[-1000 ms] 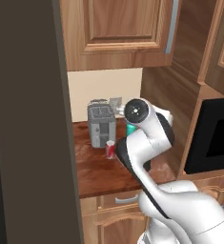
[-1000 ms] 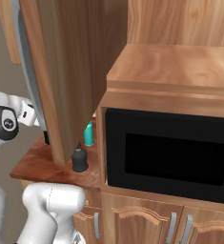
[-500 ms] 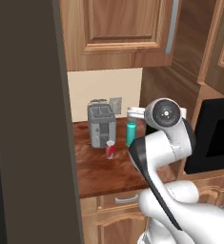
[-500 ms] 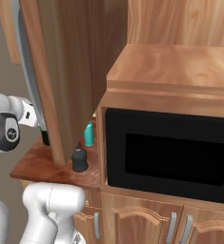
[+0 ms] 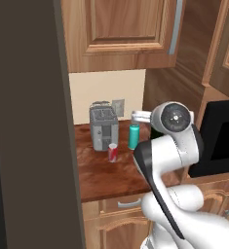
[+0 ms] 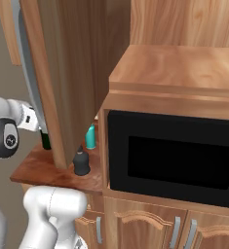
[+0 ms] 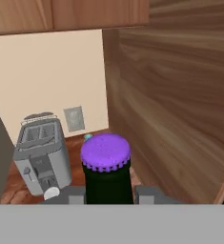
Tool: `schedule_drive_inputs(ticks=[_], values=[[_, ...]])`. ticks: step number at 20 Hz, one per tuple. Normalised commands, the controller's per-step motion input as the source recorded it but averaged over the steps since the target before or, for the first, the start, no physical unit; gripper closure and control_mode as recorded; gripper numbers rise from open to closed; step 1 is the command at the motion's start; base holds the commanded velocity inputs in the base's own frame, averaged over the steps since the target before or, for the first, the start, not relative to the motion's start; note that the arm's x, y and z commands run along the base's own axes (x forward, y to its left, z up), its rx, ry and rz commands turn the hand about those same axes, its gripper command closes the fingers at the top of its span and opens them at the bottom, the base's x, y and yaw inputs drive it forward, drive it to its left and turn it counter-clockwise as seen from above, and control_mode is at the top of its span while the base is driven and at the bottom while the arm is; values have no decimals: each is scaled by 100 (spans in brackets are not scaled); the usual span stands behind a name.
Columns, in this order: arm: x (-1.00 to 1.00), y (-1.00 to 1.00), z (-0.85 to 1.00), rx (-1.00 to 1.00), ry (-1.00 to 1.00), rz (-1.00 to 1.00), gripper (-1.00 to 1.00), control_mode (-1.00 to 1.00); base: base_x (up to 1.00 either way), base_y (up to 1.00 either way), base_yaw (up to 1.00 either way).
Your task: Sort all alcoholic drinks to one cabinet, and non-alcoholic drinks to the other.
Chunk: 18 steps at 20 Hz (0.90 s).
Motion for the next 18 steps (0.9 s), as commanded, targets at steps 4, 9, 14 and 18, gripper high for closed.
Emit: schedule_drive_inputs(ticks=[4, 9, 14, 18], values=[[0, 0, 0, 0, 0, 0, 100, 100, -57, 0, 0], [0, 0, 0, 0, 0, 0, 100, 100, -85, 0, 0], [0, 0, 0, 0, 0, 0, 100, 100, -84, 0, 0], [0, 0, 0, 0, 0, 0, 100, 100, -72, -9, 0]])
